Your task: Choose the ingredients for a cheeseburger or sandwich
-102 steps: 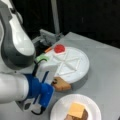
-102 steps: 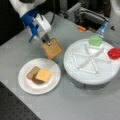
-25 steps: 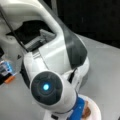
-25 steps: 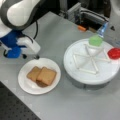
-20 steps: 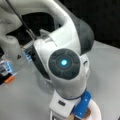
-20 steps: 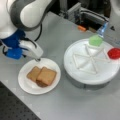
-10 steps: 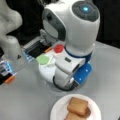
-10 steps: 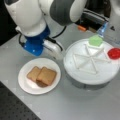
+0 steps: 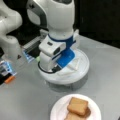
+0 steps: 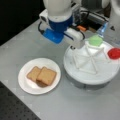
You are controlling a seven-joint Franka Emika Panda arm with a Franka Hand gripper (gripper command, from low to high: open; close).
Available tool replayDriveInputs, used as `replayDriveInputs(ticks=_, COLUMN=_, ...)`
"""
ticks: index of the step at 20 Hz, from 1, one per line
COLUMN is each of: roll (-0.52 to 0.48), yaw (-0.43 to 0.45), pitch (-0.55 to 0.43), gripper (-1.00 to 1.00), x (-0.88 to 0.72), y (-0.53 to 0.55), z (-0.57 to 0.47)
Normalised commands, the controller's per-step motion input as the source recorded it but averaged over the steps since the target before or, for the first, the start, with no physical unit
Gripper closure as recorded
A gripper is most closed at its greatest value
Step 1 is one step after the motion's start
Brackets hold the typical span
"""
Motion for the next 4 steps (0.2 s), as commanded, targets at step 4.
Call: replayDriveInputs(ticks=4, roll=0.035, yaw=-0.114, pitch=-0.158, gripper=-1.0, x=-0.16, y=0.01, z=-0.08)
